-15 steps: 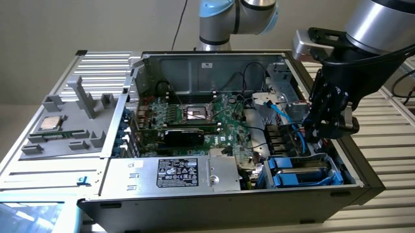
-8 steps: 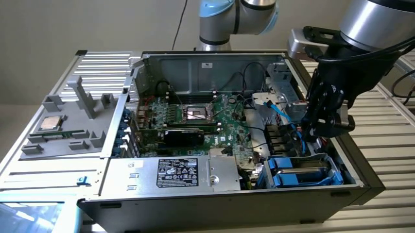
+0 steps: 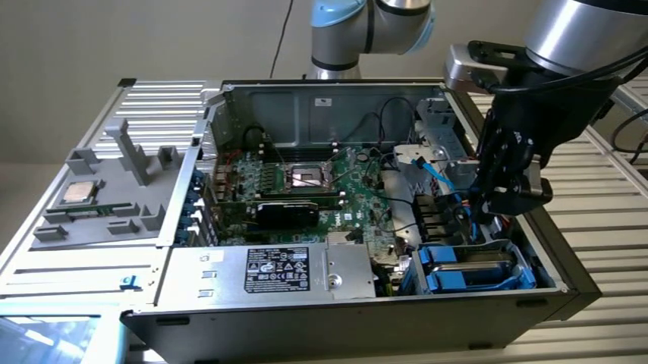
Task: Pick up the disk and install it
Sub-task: 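Insert the first disk wire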
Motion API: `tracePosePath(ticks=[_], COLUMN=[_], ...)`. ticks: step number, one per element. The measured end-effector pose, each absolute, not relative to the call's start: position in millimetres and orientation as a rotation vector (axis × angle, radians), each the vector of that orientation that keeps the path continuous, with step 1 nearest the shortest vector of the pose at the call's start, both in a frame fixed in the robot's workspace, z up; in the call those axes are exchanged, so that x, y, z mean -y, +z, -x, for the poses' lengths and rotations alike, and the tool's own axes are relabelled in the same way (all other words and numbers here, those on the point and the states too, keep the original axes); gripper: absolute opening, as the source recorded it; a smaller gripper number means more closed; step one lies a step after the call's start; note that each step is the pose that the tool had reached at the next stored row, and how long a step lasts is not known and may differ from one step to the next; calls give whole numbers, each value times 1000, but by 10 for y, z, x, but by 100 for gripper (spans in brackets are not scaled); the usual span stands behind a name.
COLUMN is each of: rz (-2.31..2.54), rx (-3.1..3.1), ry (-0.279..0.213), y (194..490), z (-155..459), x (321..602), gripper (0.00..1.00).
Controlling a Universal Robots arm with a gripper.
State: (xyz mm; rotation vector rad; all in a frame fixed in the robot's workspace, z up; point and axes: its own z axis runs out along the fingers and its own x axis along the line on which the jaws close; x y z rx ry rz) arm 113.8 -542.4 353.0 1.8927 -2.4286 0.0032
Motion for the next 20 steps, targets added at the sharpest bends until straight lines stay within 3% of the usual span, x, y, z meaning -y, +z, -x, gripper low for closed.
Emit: tracePosePath(ticks=[8,14,20], rz=[-1889,-1880,-1838], rx=[2425,2416,2447], ry=[19,68,68], y=[3539,3550,3543], z=[-1132,-1133,-1131], x=[5389,5383,5383], gripper=[36,36,36])
